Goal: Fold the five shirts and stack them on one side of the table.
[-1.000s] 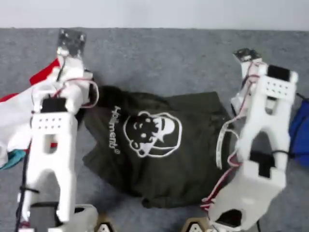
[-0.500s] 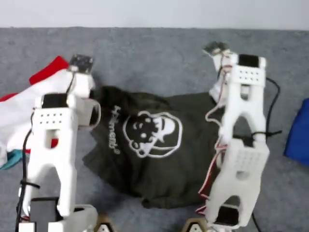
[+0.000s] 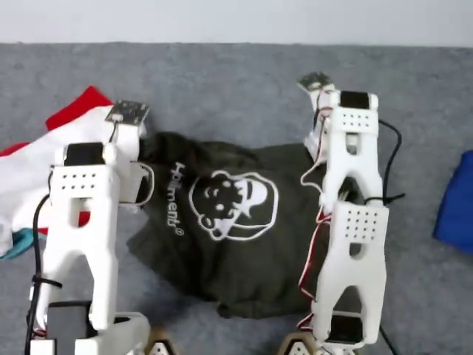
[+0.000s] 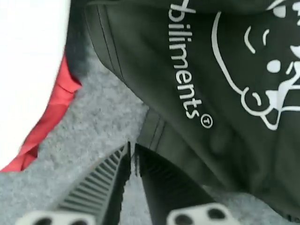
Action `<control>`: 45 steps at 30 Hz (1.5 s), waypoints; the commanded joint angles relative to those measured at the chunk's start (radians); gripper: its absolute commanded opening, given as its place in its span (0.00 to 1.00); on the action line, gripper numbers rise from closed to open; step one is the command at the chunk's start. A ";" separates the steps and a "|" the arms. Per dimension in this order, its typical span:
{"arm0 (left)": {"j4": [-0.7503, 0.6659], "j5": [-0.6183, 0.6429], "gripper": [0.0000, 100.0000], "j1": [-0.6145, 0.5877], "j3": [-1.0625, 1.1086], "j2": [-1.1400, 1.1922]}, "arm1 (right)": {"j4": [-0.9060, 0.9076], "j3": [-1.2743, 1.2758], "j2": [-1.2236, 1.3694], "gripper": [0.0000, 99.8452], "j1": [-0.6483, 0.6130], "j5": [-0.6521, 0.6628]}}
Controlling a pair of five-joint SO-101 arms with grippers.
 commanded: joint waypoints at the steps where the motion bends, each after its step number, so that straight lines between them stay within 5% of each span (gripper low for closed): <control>1: 0.021 0.014 0.01 -0.006 -0.041 -0.005 | 0.015 -0.071 0.031 0.13 0.013 -0.012; 21: 0.086 0.015 0.01 -0.006 -0.036 -0.005 | 0.016 -0.470 0.054 0.02 0.024 0.044; 30: 0.114 0.015 0.01 -0.006 -0.039 -0.005 | -0.282 -0.453 0.059 0.08 0.128 0.041; 33: 0.114 0.015 0.01 -0.006 -0.039 -0.005 | -0.239 -0.454 0.058 0.15 0.163 0.041; 45: 0.106 0.015 0.01 0.002 -0.038 -0.005 | 0.191 -0.474 0.024 0.15 0.148 0.120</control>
